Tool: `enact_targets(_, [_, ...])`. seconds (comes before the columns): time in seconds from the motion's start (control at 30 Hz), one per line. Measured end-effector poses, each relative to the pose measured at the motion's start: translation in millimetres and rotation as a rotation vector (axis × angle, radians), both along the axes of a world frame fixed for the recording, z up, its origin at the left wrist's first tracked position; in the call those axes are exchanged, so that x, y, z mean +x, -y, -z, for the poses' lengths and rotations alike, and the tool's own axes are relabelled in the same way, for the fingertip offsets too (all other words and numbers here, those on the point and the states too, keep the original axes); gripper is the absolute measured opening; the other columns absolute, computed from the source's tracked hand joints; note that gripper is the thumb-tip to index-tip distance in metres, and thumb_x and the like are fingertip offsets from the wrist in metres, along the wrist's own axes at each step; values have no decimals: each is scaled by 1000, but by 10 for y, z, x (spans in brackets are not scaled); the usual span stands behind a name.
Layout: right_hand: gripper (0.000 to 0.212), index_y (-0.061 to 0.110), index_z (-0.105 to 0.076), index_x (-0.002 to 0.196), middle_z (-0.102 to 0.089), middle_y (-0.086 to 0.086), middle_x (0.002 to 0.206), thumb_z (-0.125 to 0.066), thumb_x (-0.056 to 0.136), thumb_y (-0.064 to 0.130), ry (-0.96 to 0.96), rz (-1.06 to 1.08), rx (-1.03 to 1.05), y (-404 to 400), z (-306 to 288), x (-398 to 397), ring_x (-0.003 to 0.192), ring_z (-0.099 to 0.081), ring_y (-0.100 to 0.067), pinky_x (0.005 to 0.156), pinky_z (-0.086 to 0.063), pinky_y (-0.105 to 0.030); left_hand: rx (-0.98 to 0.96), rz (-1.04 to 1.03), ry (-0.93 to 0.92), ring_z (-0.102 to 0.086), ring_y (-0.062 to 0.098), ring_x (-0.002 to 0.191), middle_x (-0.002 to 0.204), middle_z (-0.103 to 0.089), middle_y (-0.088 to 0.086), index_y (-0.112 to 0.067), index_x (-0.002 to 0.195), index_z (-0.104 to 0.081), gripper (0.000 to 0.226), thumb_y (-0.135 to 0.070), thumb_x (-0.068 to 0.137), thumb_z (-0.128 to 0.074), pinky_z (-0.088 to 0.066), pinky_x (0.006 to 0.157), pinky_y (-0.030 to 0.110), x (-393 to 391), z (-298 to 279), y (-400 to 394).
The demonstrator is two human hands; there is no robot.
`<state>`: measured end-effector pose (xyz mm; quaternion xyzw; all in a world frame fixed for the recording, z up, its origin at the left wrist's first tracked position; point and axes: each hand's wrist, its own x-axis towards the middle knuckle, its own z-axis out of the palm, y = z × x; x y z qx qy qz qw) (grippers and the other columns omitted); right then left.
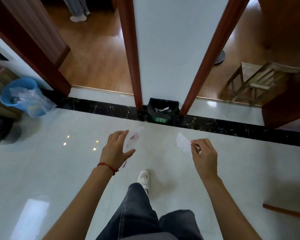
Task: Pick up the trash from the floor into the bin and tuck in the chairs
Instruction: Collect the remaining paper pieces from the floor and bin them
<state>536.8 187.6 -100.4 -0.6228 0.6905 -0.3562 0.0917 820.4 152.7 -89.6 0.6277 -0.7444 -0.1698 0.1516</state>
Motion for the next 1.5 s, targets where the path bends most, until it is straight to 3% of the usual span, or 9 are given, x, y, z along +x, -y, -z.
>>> enact_targets(0.47, [10, -3, -65, 84, -65, -18, 81, -69, 75, -5, 41, 118, 68, 1748, 72, -190, 68, -61, -25, 66, -45, -22, 84, 98, 15, -44, 32, 117, 129, -51, 15, -7, 130, -47, 68, -29, 73, -76, -47, 87, 43, -408, 126, 2060])
enact_targets(0.8, [11, -2, -65, 84, -63, -15, 80, -69, 74, -7, 79, 38, 112, 2780, 488, -639, 68, -54, -14, 63, -41, -12, 133, 27, 11, -48, 34, 111, 123, -54, 16, -6, 126, -49, 67, -25, 69, -79, -48, 82, 44, -925, 504, 2993])
enact_targets(1.0, [10, 1, -63, 81, -61, -11, 78, -67, 76, -7, 85, -6, 177, 3211, 1102, -729, 63, -58, -20, 55, -52, -26, 173, 56, 40, -49, 35, 109, 121, -55, 16, -6, 125, -50, 67, -25, 68, -80, -50, 76, 45, -1058, 1093, 3386])
enact_targets(1.33, [4, 0, -64, 82, -64, -15, 82, -64, 79, 2, 73, 69, 212, 3682, 2430, -782, 69, -61, -25, 64, -54, -27, 206, 187, 26, -53, 36, 104, 115, -58, 18, -4, 121, -53, 68, -23, 63, -84, -52, 71, 44, -1338, 2522, 4012])
enact_targets(1.5, [10, 0, -63, 79, -63, -13, 81, -69, 75, -6, 86, 99, 236, 3804, 3126, -775, 67, -60, -22, 58, -49, -23, 199, 258, 61, -56, 39, 100, 112, -60, 21, 0, 118, -55, 70, -21, 59, -86, -53, 67, 43, -1428, 3215, 4174])
